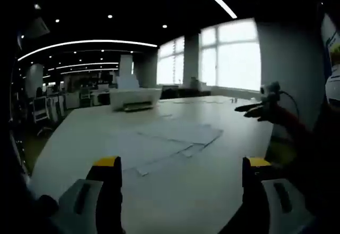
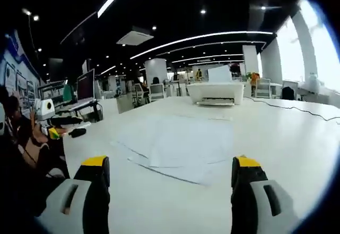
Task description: Organize the stack of printing papers by aligning and flattening the scattered papers on the table
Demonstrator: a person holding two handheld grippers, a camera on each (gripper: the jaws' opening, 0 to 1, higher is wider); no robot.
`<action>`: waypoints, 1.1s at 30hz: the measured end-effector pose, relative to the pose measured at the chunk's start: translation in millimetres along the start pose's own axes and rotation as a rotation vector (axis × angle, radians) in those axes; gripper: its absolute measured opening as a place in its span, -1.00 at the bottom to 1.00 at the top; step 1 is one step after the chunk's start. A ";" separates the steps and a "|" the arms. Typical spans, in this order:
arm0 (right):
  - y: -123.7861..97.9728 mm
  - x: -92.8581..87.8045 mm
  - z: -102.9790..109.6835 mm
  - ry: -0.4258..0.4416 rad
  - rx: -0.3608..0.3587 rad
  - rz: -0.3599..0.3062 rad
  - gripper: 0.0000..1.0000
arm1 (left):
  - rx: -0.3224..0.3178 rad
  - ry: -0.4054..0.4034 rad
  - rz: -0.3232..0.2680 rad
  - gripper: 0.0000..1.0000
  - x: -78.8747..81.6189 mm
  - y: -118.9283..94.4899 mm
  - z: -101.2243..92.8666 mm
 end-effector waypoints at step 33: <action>45.3 3.6 11.9 -0.037 0.068 0.014 0.80 | -0.020 0.008 0.004 0.91 2.7 3.8 -6.2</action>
Point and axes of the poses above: the point that each gripper's makers call its tool centre point, and the gripper's own axes: y roughly forward along the fingers, z roughly to its left, x roughly out of its top, the point moved 7 cm from there along -y, roughly backward along the fingers, and after that the axes turned 13 degrees about -z, right-handed, at the moved point
